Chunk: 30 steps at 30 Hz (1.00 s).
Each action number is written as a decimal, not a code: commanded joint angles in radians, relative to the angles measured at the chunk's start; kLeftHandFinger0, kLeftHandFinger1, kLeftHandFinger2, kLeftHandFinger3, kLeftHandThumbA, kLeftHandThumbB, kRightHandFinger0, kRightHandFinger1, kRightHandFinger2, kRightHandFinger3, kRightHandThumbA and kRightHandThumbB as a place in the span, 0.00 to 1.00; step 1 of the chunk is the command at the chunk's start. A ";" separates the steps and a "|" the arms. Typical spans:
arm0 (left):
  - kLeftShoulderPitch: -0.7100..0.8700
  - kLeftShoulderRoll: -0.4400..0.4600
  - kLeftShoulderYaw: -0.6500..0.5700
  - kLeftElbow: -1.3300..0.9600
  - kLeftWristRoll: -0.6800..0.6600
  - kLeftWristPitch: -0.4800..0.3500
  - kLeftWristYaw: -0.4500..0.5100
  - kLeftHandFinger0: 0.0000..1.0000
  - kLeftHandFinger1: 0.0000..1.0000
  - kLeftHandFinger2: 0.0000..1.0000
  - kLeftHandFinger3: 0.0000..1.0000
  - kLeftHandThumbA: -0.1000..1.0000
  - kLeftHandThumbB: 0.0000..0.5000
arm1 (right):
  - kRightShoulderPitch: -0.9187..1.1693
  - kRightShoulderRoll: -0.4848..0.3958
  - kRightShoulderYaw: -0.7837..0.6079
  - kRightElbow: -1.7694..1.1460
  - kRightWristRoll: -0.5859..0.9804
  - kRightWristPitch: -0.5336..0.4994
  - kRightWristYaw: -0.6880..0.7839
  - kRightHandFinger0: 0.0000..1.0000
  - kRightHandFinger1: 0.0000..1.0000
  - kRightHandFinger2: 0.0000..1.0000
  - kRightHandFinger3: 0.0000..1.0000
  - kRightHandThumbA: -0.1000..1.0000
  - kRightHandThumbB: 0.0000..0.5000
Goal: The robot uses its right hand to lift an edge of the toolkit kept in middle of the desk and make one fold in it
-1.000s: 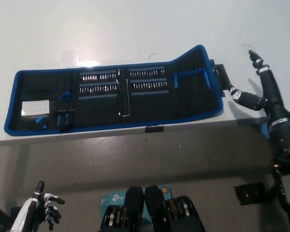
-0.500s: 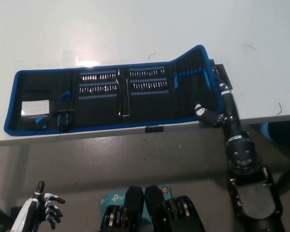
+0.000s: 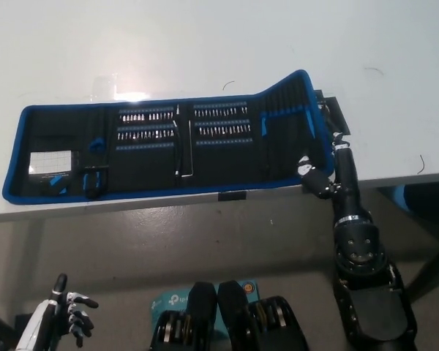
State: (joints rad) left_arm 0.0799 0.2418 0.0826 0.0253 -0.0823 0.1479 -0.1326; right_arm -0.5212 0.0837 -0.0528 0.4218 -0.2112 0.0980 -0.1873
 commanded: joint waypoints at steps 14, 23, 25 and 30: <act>-0.020 0.033 -0.007 -0.033 0.005 0.001 -0.027 0.26 0.28 0.28 0.38 1.00 1.00 | -0.087 0.045 -0.001 0.040 0.055 -0.231 -0.068 0.00 0.00 0.00 0.35 0.00 0.18; -0.025 0.032 -0.007 -0.024 -0.003 -0.002 -0.034 0.29 0.29 0.29 0.38 1.00 1.00 | -0.203 -0.066 0.187 0.038 -0.096 -0.187 0.037 0.00 0.00 0.00 0.38 0.00 0.18; -0.029 0.034 -0.008 -0.018 -0.003 -0.005 -0.036 0.28 0.29 0.28 0.38 1.00 1.00 | -0.253 -0.109 0.292 0.028 -0.190 -0.113 0.099 0.00 0.00 0.00 0.40 0.00 0.24; -0.034 0.034 -0.013 -0.009 -0.004 -0.019 -0.044 0.24 0.27 0.27 0.38 1.00 1.00 | -0.305 -0.157 0.477 0.069 -0.329 -0.102 0.120 0.00 0.00 0.00 0.37 0.00 0.33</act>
State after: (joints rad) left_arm 0.0551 0.2524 0.0731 0.0257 -0.0819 0.1500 -0.1521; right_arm -0.7345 -0.0572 0.3043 0.4923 -0.3560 -0.0215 -0.1392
